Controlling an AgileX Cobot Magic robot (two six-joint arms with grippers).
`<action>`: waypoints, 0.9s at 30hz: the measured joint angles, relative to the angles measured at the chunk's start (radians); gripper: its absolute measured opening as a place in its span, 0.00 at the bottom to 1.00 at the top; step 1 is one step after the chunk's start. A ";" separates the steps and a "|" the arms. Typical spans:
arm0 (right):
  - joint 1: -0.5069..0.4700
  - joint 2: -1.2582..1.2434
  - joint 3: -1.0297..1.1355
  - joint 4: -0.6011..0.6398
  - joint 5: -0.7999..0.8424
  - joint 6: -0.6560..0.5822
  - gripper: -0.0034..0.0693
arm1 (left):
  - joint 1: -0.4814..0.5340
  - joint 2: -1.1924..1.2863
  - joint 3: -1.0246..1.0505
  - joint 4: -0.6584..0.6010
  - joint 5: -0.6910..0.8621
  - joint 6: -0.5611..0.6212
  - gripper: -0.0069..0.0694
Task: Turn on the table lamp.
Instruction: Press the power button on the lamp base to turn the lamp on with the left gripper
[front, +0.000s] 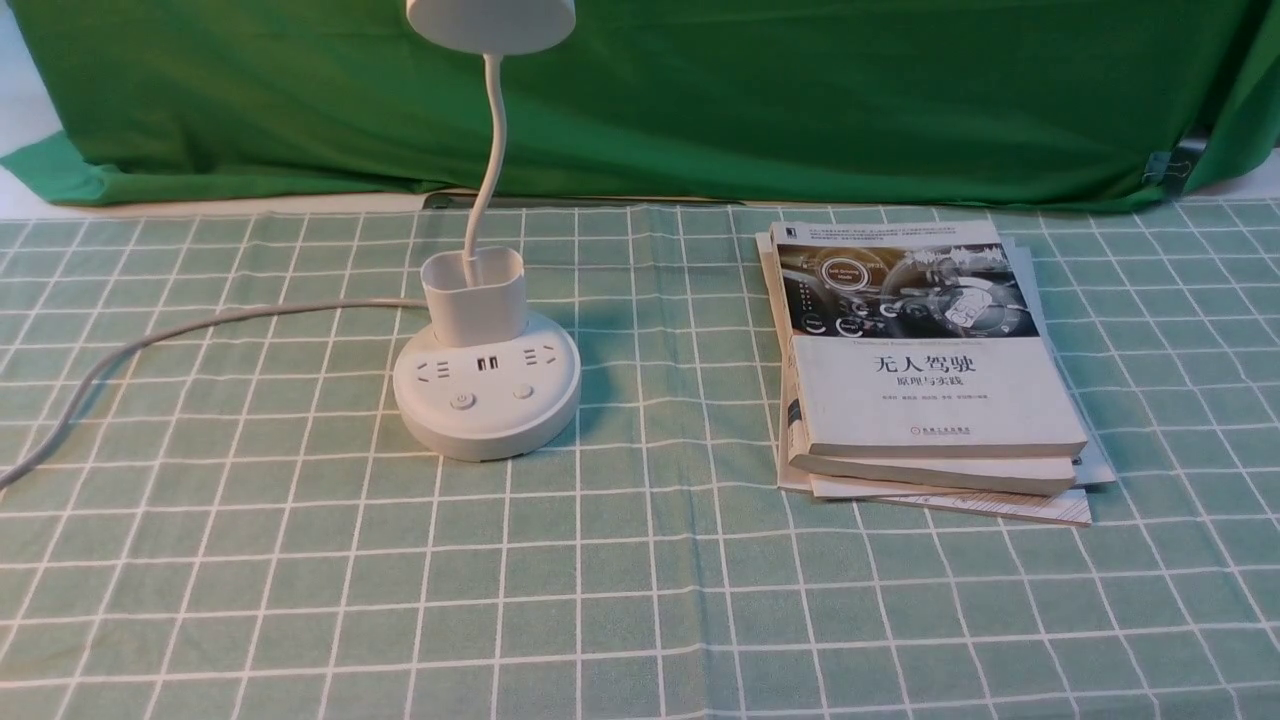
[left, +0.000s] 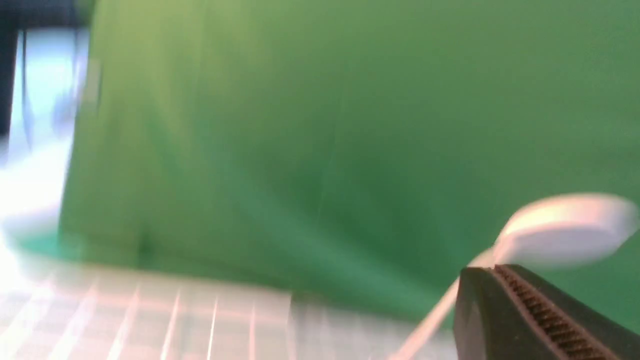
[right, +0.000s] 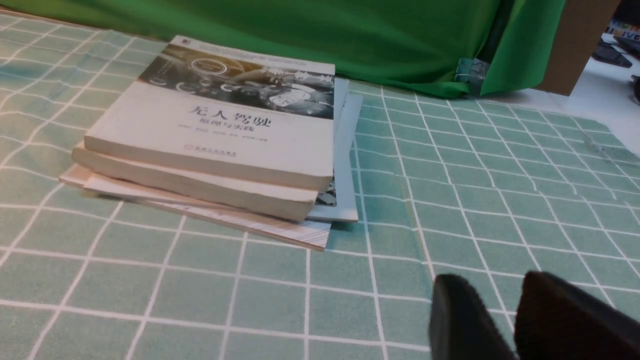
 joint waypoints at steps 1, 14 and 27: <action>0.000 0.000 0.000 0.000 0.000 0.000 0.37 | -0.013 0.077 0.000 -0.004 0.020 -0.011 0.12; 0.000 0.000 0.000 0.000 0.000 0.000 0.37 | -0.346 0.776 -0.359 -0.061 0.345 0.061 0.12; 0.000 0.000 0.000 0.000 0.000 0.000 0.37 | -0.356 1.234 -0.835 -0.160 0.542 0.211 0.12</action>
